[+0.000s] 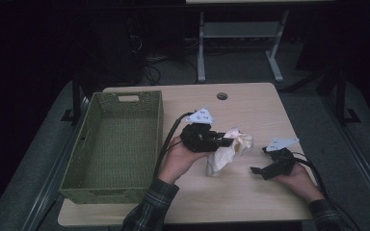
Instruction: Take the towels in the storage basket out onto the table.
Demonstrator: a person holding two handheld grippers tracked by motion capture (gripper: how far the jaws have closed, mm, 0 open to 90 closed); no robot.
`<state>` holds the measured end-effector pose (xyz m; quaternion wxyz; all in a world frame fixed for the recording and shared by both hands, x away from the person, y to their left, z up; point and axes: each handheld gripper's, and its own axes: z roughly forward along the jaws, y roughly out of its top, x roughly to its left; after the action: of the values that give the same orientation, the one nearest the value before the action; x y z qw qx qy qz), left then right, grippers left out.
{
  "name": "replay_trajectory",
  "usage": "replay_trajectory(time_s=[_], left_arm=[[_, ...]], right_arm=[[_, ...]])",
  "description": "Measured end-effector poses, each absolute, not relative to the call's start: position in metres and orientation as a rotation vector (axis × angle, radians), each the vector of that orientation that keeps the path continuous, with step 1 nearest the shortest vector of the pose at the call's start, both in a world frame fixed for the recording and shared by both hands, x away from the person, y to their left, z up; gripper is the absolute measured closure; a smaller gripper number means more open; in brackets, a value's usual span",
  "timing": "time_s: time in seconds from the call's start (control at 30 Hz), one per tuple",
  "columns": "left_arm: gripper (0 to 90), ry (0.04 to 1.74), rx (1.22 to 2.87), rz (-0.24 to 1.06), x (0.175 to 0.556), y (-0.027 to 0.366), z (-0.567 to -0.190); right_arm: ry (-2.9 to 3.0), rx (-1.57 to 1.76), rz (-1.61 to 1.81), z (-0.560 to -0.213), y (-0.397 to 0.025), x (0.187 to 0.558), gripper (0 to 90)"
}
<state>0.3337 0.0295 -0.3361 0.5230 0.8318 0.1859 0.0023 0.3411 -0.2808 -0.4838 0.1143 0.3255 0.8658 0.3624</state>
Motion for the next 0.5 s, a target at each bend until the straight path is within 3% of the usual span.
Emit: replay_trajectory(time_s=[0.5], left_arm=[[74.8, 0.434, 2.092, -0.097, 0.339, 0.002, -0.396]], right_arm=[[2.538, 0.955, 1.063, -0.484, -0.281, 0.341, 1.3]])
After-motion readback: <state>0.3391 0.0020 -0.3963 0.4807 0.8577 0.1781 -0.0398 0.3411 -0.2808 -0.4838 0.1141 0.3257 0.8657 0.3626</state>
